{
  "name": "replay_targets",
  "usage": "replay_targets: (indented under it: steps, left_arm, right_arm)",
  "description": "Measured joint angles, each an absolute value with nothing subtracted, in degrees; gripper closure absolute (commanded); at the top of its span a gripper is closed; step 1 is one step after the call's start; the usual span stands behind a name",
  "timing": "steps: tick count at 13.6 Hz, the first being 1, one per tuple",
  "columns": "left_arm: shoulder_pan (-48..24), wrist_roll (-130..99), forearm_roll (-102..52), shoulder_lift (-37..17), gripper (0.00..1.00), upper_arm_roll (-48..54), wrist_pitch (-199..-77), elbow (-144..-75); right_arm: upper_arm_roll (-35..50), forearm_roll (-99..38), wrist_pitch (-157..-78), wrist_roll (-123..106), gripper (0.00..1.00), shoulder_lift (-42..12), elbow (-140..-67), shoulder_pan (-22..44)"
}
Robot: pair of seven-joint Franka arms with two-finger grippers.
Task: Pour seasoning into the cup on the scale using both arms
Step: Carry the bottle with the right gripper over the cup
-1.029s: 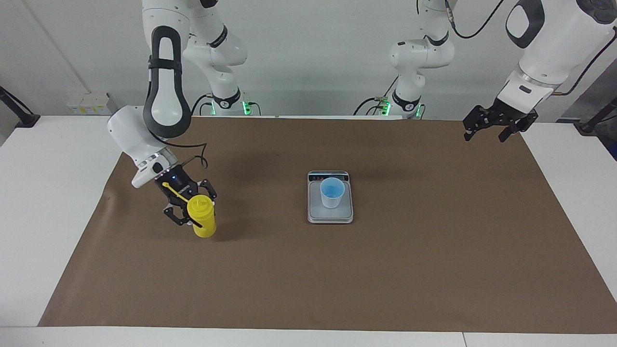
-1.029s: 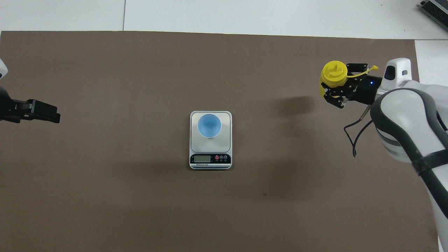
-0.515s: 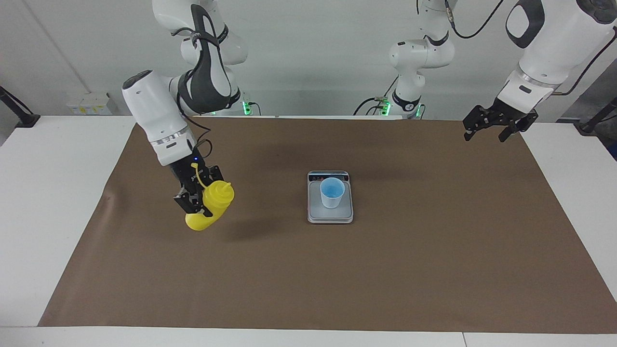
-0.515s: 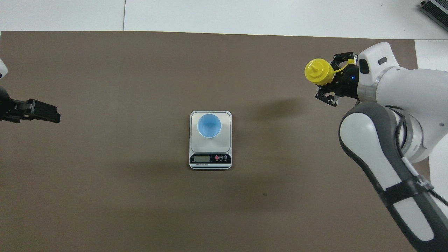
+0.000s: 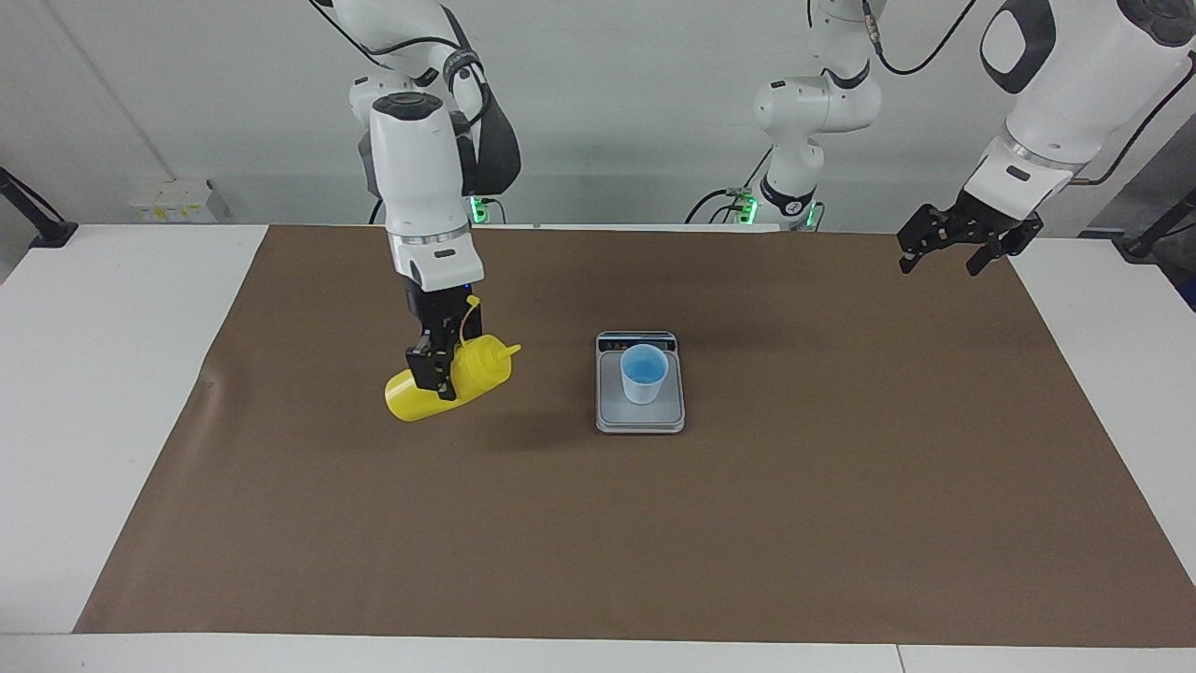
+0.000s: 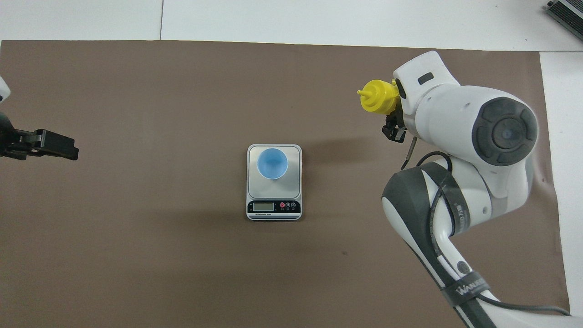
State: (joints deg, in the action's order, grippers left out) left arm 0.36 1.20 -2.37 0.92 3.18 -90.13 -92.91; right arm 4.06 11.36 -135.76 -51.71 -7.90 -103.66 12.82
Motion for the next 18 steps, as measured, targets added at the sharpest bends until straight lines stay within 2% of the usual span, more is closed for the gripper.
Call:
replay_targets:
  steps: [6, 12, 18]
  left_arm:
    - [0.36, 1.20, -2.37, 0.92, 0.00, 3.18, -90.13, -92.92]
    - [0.36, 1.20, -2.37, 0.92, 0.00, 3.18, -90.13, -92.93]
    - [0.36, 1.20, -2.37, 0.92, 0.00, 3.18, -90.13, -92.93]
  right_arm:
    - [4.06, 25.82, -132.25, -50.22, 1.00, -13.30, -98.93, 19.38]
    - [4.06, 38.66, -132.07, -49.05, 1.00, -17.55, -98.25, 24.34]
    - [4.09, 55.78, -125.76, -41.47, 1.00, -22.61, -98.08, 32.09]
